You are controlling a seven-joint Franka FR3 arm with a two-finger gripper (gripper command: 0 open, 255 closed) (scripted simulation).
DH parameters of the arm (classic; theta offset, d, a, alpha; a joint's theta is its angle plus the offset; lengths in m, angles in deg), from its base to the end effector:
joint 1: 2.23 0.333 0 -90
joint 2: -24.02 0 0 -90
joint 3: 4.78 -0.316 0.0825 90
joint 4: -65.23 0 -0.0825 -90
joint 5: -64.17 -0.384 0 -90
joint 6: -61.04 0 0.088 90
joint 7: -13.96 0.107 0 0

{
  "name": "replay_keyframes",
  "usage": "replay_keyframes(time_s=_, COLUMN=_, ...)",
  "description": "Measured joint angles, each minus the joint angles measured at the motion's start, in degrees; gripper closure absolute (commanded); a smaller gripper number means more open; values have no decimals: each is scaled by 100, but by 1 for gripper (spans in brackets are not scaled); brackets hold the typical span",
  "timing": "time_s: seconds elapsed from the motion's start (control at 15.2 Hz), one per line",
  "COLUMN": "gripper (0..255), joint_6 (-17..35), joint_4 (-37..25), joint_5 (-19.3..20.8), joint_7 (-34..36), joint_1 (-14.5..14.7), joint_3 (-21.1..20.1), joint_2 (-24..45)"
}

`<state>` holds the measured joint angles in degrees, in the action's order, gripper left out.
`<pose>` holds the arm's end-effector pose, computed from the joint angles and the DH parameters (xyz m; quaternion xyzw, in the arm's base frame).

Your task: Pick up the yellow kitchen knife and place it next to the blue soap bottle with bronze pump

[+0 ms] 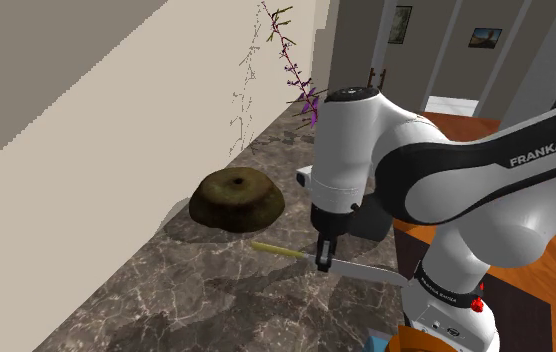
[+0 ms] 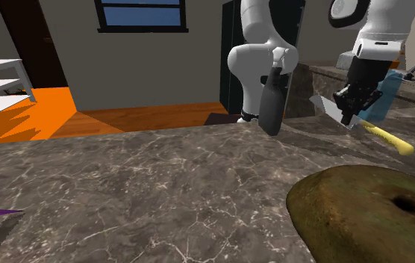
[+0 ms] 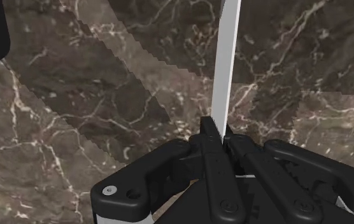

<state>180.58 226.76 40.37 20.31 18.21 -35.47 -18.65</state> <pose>0.2041 0.2471 0.3724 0.9764 0.2158 -0.0109 0.0034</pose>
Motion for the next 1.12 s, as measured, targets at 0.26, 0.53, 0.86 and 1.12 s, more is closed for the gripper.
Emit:
replay_keyframes(time_s=0.26, gripper=255, joint_6=429, joint_4=191, joint_5=-112, joint_7=-8, joint_1=9, joint_3=-148, joint_2=242)
replay_keyframes(time_s=0.53, gripper=255, joint_6=588, joint_4=263, joint_5=-146, joint_7=-23, joint_1=5, joint_3=-191, joint_2=330)
replay_keyframes(time_s=0.86, gripper=0, joint_6=604, joint_4=267, joint_5=-148, joint_7=-26, joint_1=3, joint_3=-194, joint_2=340)
replay_keyframes(time_s=1.12, gripper=0, joint_6=605, joint_4=267, joint_5=-148, joint_7=-26, joint_1=2, joint_3=-194, joint_2=341)
